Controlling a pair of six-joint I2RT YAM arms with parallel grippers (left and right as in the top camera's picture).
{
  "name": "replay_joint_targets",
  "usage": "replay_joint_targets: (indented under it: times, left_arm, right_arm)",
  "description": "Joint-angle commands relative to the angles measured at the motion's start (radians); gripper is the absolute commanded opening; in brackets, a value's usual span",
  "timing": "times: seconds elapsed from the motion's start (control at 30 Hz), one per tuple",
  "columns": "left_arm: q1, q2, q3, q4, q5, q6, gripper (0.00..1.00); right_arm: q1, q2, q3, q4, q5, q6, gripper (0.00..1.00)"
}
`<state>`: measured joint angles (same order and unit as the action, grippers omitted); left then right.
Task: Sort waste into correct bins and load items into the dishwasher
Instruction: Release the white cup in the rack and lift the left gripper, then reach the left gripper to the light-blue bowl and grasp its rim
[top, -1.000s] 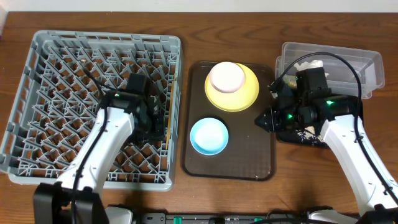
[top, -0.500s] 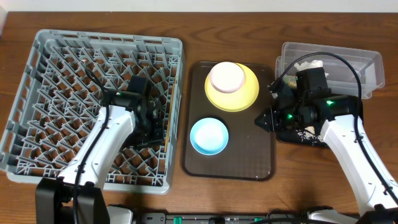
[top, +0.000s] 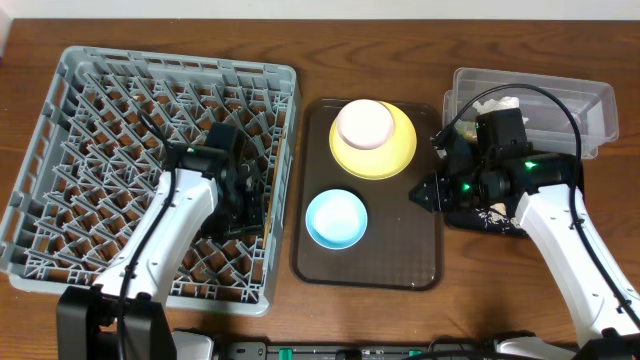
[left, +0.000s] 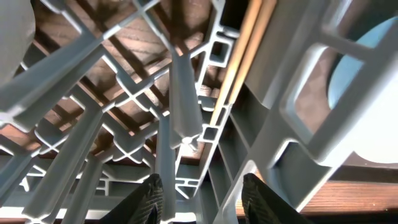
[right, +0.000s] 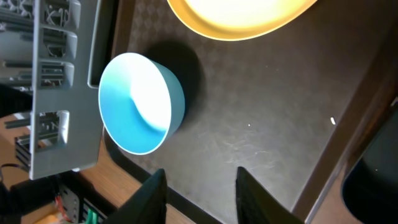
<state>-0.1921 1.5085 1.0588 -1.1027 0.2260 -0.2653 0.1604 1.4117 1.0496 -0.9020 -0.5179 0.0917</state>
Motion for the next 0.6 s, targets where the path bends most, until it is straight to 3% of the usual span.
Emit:
replay_joint_targets:
  times: [0.0, 0.3, 0.53, 0.57]
  left_arm:
    - [-0.004, -0.064, 0.072, -0.003, 0.002, 0.000, 0.46]
    - [-0.037, -0.247, 0.090, 0.104, 0.002, 0.003, 0.53]
    - [-0.244, -0.238, 0.090, 0.255, -0.046, 0.003, 0.54]
    - [-0.283, -0.224, 0.090, 0.275, -0.071, 0.003, 0.54]
  right_arm:
    - [-0.011, 0.006, -0.003, -0.014, 0.051, -0.019, 0.40]
    - [-0.021, 0.006, 0.000, -0.064, 0.227, -0.019, 0.47]
    - [-0.134, -0.021, 0.057, -0.169, 0.317, -0.018, 0.54]
    - [-0.158, -0.031, 0.060, -0.178, 0.320, -0.018, 0.59]
